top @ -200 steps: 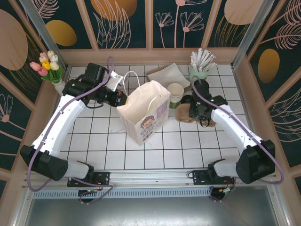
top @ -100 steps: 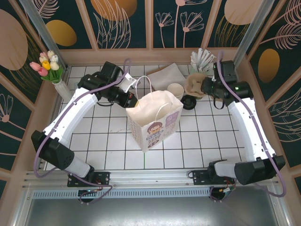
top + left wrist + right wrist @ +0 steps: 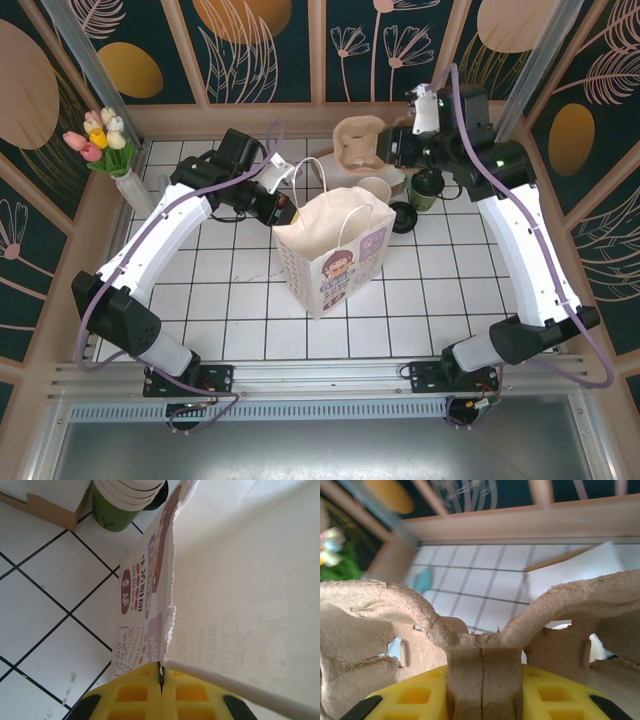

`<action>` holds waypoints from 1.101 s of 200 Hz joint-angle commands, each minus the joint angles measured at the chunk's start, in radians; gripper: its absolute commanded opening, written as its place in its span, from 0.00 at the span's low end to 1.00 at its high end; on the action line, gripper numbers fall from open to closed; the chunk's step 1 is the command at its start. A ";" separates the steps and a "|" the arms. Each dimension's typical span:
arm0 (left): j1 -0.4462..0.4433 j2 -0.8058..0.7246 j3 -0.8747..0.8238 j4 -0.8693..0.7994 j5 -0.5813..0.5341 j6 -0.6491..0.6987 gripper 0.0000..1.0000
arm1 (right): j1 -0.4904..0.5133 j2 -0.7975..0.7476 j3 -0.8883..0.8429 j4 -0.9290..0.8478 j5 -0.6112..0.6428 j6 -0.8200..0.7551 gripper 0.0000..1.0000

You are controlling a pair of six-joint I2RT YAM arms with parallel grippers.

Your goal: Pack the takeout coffee

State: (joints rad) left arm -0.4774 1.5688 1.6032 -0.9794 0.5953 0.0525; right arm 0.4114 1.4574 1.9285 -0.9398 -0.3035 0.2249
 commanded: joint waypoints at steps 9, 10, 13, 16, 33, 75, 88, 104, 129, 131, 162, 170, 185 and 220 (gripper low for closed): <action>-0.003 0.028 0.003 0.020 0.011 0.020 0.00 | 0.014 0.040 0.022 0.002 -0.262 -0.018 0.31; -0.004 0.028 0.003 0.021 0.011 0.020 0.00 | 0.014 0.040 0.021 0.003 -0.268 -0.018 0.30; -0.004 0.028 0.002 0.022 0.014 0.022 0.00 | 0.014 0.042 0.018 0.007 -0.286 -0.016 0.31; -0.004 0.028 0.001 0.023 0.017 0.022 0.00 | 0.014 0.043 0.012 0.012 -0.304 -0.012 0.31; -0.004 0.027 0.000 0.030 0.020 0.029 0.00 | 0.017 0.058 -0.013 0.028 -0.442 0.003 0.31; -0.003 0.028 0.001 0.034 0.006 0.032 0.00 | 0.023 0.046 -0.131 0.031 -0.602 0.017 0.31; -0.003 0.027 -0.001 0.038 0.002 0.030 0.00 | 0.023 0.040 -0.173 0.025 -0.637 0.013 0.30; -0.003 0.025 -0.001 0.039 0.002 0.030 0.00 | 0.021 0.034 -0.229 0.021 -0.636 0.001 0.30; -0.003 0.022 0.010 0.039 0.002 0.031 0.00 | 0.023 0.052 -0.275 -0.016 -0.630 -0.034 0.31; -0.003 0.022 0.011 0.038 0.002 0.032 0.00 | 0.023 0.053 -0.277 -0.018 -0.626 -0.035 0.31; -0.003 0.026 0.023 0.036 0.004 0.033 0.01 | 0.025 0.062 -0.291 -0.050 -0.571 -0.037 0.31; -0.003 0.029 0.026 0.038 0.009 0.033 0.01 | 0.027 0.064 -0.294 -0.062 -0.543 -0.038 0.31; -0.003 0.035 0.036 0.040 0.020 0.033 0.02 | 0.032 0.065 -0.304 -0.073 -0.484 -0.030 0.31; -0.003 0.047 0.062 0.038 0.027 0.037 0.03 | 0.069 0.077 -0.311 -0.105 -0.300 0.000 0.31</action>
State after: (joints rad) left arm -0.4774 1.5970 1.6276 -0.9531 0.6022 0.0608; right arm 0.4503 1.5196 1.6295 -0.9752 -0.7574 0.2150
